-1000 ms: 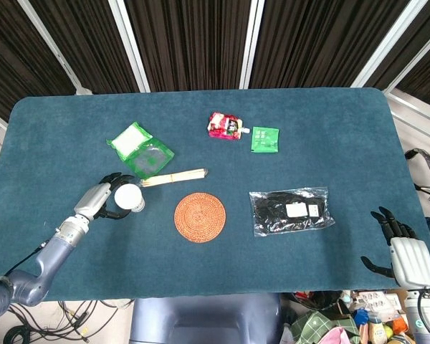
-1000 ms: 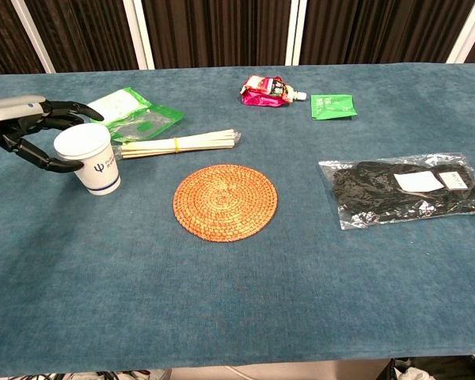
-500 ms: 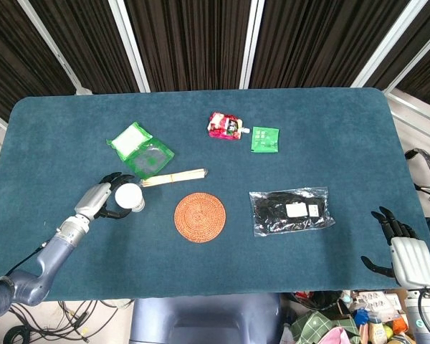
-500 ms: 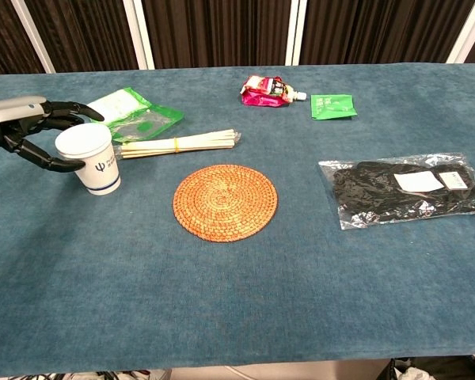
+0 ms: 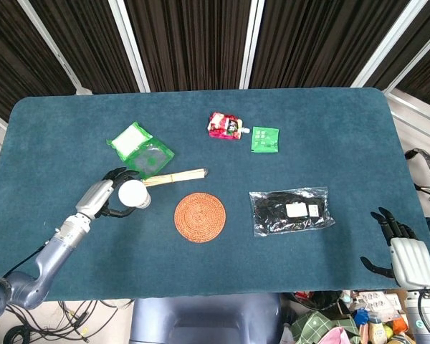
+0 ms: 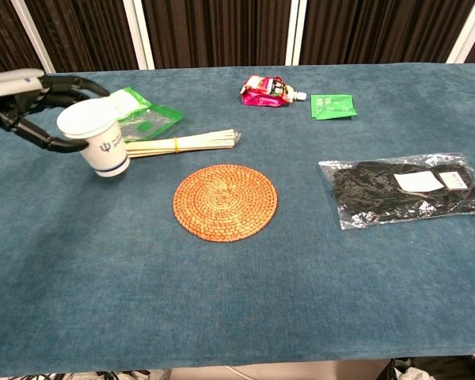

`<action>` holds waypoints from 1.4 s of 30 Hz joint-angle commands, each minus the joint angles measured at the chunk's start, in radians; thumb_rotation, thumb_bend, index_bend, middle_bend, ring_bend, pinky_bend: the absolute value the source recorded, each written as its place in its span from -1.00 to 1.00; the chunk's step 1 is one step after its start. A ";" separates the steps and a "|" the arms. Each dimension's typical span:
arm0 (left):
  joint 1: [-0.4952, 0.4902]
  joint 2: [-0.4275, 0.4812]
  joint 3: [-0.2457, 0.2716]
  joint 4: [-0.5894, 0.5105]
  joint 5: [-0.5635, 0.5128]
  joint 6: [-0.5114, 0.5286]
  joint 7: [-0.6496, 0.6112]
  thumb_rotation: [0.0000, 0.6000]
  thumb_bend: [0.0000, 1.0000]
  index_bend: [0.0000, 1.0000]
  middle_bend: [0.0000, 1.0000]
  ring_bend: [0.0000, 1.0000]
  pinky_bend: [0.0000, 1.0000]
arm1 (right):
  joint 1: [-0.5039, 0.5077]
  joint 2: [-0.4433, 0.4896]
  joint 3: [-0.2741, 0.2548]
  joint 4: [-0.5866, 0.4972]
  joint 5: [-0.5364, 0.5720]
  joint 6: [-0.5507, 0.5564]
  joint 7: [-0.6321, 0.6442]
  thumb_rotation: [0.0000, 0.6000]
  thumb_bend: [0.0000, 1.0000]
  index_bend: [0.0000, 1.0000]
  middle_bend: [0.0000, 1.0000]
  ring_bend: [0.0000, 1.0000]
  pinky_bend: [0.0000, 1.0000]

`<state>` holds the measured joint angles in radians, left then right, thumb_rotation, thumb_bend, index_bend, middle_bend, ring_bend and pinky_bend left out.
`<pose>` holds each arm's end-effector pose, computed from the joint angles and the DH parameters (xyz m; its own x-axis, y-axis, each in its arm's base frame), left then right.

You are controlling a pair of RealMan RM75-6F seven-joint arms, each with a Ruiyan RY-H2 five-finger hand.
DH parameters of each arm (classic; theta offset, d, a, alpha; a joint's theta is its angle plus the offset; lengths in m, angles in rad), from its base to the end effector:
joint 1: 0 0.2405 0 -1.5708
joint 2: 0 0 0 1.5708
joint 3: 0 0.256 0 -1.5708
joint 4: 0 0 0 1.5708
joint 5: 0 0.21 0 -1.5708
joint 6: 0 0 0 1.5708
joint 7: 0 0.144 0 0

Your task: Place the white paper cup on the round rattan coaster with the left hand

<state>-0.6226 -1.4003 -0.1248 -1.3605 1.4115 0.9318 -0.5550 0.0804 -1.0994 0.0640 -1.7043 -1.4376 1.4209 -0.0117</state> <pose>-0.2191 0.3404 0.0323 -0.0571 0.4287 0.9016 0.9698 -0.1907 0.1520 -0.3048 -0.1807 0.1531 0.3293 -0.0604 0.9423 -0.9420 0.0476 0.3323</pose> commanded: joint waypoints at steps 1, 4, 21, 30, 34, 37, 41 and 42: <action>-0.023 0.006 -0.015 -0.051 0.001 -0.016 0.007 1.00 -0.39 -0.65 -0.41 -1.00 -1.00 | 0.000 0.000 0.001 0.001 0.003 -0.001 0.002 1.00 -0.79 -0.74 -0.92 -0.64 -0.62; -0.051 -0.001 -0.025 -0.087 -0.004 -0.045 0.029 1.00 -0.39 -0.65 -0.40 -1.00 -1.00 | 0.000 0.002 0.003 0.001 0.006 -0.002 0.004 1.00 -0.79 -0.74 -0.92 -0.64 -0.62; -0.176 -0.154 -0.084 -0.100 -0.169 -0.181 0.198 1.00 -0.39 -0.64 -0.40 -1.00 -1.00 | -0.001 0.005 0.002 0.002 0.007 -0.002 0.011 1.00 -0.79 -0.74 -0.92 -0.64 -0.62; -0.200 -0.197 -0.094 -0.085 -0.203 -0.181 0.264 1.00 -0.39 -0.64 -0.41 -1.00 -1.00 | 0.000 0.006 0.003 0.004 0.005 -0.002 0.014 1.00 -0.79 -0.74 -0.92 -0.64 -0.62; -0.206 -0.194 -0.085 -0.082 -0.219 -0.182 0.318 1.00 -0.50 -0.77 -0.51 -1.00 -1.00 | 0.000 0.007 0.002 0.004 0.006 -0.004 0.016 1.00 -0.79 -0.74 -0.92 -0.64 -0.62; -0.210 -0.185 -0.073 -0.090 -0.240 -0.190 0.368 1.00 -0.65 -0.90 -0.67 -1.00 -1.00 | 0.000 0.008 0.003 0.003 0.007 -0.005 0.018 1.00 -0.79 -0.74 -0.92 -0.64 -0.62; -0.216 -0.175 -0.066 -0.100 -0.276 -0.207 0.409 1.00 -0.72 -1.00 -0.88 -1.00 -1.00 | 0.000 0.009 0.003 0.003 0.006 -0.003 0.019 1.00 -0.79 -0.74 -0.92 -0.64 -0.62; -0.218 -0.172 -0.066 -0.105 -0.286 -0.211 0.413 1.00 -0.73 -1.00 -0.90 -1.00 -1.00 | 0.000 0.009 0.003 0.003 0.006 -0.004 0.019 1.00 -0.79 -0.74 -0.92 -0.64 -0.62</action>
<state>-0.8365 -1.5784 -0.1938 -1.4578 1.1401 0.7294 -0.1521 0.0800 -1.0906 0.0669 -1.7014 -1.4316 1.4172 0.0074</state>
